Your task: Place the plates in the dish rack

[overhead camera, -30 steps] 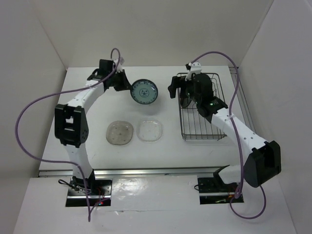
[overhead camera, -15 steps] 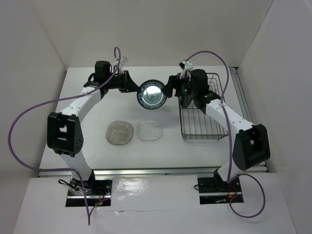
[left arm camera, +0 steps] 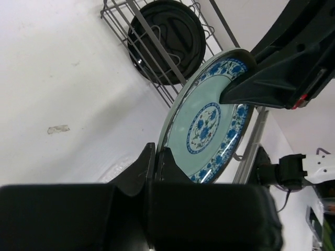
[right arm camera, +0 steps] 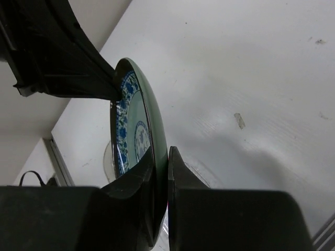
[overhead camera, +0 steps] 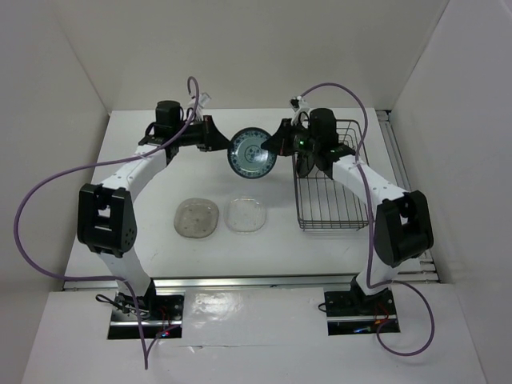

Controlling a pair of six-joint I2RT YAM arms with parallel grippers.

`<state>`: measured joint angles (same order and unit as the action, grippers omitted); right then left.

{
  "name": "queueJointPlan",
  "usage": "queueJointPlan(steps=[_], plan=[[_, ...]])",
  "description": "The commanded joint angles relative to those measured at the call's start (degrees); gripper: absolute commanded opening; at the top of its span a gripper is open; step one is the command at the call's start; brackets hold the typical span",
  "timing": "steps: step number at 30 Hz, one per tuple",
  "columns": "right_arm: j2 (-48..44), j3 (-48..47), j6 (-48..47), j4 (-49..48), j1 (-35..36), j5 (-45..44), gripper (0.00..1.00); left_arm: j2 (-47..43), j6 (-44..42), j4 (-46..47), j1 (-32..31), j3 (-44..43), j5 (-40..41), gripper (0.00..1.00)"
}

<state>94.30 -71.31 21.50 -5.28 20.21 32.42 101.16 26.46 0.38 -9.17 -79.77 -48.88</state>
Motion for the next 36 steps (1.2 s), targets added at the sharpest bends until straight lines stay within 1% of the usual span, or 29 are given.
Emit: queueJointPlan(steps=[1, 2, 3, 4, 5, 7, 8, 9, 10, 12, 13, 15, 16, 20, 23, 26, 36], plan=[[-2.0, -3.9, -0.6, -0.1, 0.1, -0.9, 0.01, -1.3, 1.0, -0.5, 0.0, -2.8, 3.7, 0.28], [-2.6, -4.5, -1.5, 1.0, -0.5, -2.2, 0.01, -1.3, 1.0, -1.3, 0.0, -2.8, 4.9, 0.43], [-3.2, -5.3, -2.4, 2.6, -0.5, -6.5, 0.01, -1.3, 1.0, -2.5, 0.0, -2.8, 6.8, 0.65], [-4.6, -6.1, -3.3, 6.3, -1.3, -9.8, 0.01, -1.3, 0.4, -4.0, 0.0, -3.5, 8.6, 0.94], [-5.2, -8.2, -5.1, 8.7, -1.3, -13.6, 0.01, -1.8, -0.2, -5.2, 0.0, -4.2, 12.5, 1.0], [-6.4, -10.0, -7.0, 14.0, -3.9, -21.9, 0.01, -2.5, -0.7, -10.0, 0.0, -5.5, 17.7, 1.0], [-8.0, -10.7, -9.1, 15.6, -4.8, -24.1, 0.01, -2.5, -1.4, -12.0, 0.0, -7.3, 20.3, 1.0], [-9.0, -11.2, -9.9, 16.9, -5.6, -26.3, 0.01, -2.5, -1.4, -14.0, -0.5, -8.6, 25.2, 1.0], [-10.1, -11.2, -10.5, 18.7, -6.3, -31.4, 0.01, -2.5, -2.3, -18.3, -0.5, -9.9, 27.6, 1.0], [-13.8, -10.5, -12.4, 19.9, -7.1, -37.7, 0.01, -1.8, -3.4, -21.6, -1.8, -13.3, 32.9, 1.0], [-14.8, -10.5, -13.0, 20.4, -7.1, -44.1, 0.01, -1.8, -3.4, -22.7, -1.8, -13.8, 33.8, 1.0], [-17.0, -9.8, -14.2, 21.5, -7.8, -49.2, 0.01, -1.8, -3.4, -23.3, -2.4, -13.8, 36.5, 1.0], [-17.6, -9.3, -14.2, 22.1, -8.6, -51.8, 0.01, -1.8, -3.4, -23.9, -2.4, -13.8, 36.5, 1.0], [-18.1, -8.7, -14.9, 22.2, -11.3, -51.3, 0.01, -0.8, -3.4, -24.6, -2.4, -15.2, 35.3, 1.0], [-17.0, -6.9, -15.4, 21.6, -11.3, -51.8, 0.01, -0.8, -3.4, -24.6, -2.4, -15.7, 34.6, 1.0], [-15.7, -4.6, -15.4, 18.9, -11.9, -52.5, 0.01, -0.8, -3.4, -24.6, -2.4, -15.7, 34.1, 1.0], [-9.3, -4.1, -16.0, 17.3, -11.9, -51.8, 0.01, -0.8, -3.4, -24.6, -2.4, -15.7, 32.9, 1.0]])
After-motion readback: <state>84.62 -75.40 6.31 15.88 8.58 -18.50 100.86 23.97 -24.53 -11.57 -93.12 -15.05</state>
